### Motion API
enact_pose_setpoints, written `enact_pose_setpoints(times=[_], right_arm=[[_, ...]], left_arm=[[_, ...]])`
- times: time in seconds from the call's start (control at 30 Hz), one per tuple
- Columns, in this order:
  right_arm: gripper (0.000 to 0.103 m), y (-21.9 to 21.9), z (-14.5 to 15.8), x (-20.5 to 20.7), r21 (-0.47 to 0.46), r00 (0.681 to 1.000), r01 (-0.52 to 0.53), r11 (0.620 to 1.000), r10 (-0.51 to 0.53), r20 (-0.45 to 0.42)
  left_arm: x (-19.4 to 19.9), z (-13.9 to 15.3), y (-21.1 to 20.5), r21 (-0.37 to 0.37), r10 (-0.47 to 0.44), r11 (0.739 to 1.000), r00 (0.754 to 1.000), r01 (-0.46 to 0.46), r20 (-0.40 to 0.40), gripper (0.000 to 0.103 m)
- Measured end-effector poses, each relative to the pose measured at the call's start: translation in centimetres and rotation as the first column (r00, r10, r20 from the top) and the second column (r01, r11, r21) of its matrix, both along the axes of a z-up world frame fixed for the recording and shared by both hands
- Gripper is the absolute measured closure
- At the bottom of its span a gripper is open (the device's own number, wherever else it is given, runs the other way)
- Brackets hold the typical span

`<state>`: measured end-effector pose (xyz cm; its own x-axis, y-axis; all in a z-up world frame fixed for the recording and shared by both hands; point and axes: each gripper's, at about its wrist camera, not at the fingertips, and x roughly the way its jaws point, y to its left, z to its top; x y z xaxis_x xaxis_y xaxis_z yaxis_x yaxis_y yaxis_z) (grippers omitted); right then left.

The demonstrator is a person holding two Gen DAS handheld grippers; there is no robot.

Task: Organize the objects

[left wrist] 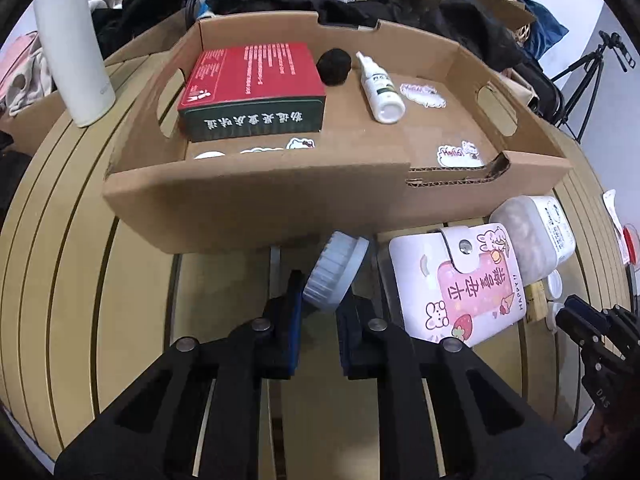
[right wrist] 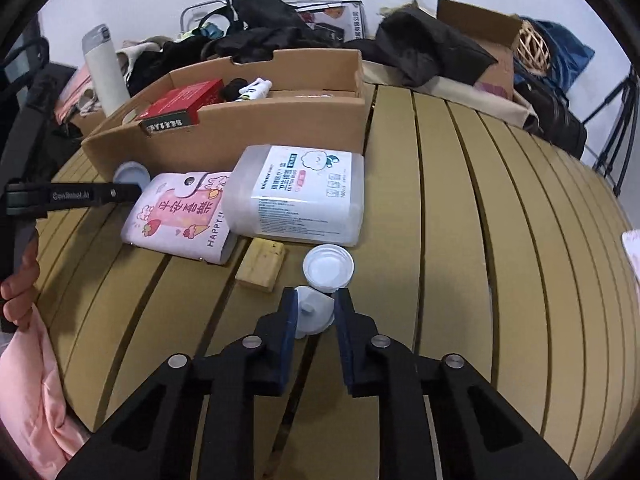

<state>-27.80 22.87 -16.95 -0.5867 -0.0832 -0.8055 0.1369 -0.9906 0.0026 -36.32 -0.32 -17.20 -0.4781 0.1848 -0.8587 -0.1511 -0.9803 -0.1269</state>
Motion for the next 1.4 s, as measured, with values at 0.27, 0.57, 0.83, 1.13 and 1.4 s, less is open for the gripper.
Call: enact_pose_setpoints(times=[0.27, 0.57, 0.83, 1.13, 1.4], right_arm=[[0.098, 0.8, 3.4, 3.6, -0.051, 0.999, -0.008, 0.999, 0.006, -0.042], [0.098, 2.4, 8.1, 11.1, -0.11, 0.994, -0.023, 0.994, 0.011, -0.112], [0.098, 2.2, 9.7, 13.1, -0.123, 0.989, -0.033, 0.992, 0.015, -0.147], [0.098, 0.5, 15.0, 4.0, -0.17, 0.971, -0.128, 0.977, 0.089, -0.22], [0.098, -5.7, 11.5, -12.9, -0.258, 0.976, -0.217, 0.942, 0.211, -0.051]], left_arm=[[8.1, 5.6, -1.5, 0.067, 0.041, 0.997, 0.995, -0.035, -0.095, 0.092], [21.5, 10.5, -2.2, 0.121, 0.097, 0.989, 0.987, -0.082, -0.124, 0.092], [19.8, 12.2, -1.5, 0.156, 0.069, 0.987, 0.981, -0.041, -0.18, 0.092], [6.8, 15.7, -2.4, 0.217, 0.023, 0.976, 0.983, 0.017, -0.183, 0.092], [-6.9, 9.5, -1.9, 0.312, -0.056, 0.95, 0.995, 0.029, 0.08, 0.092]])
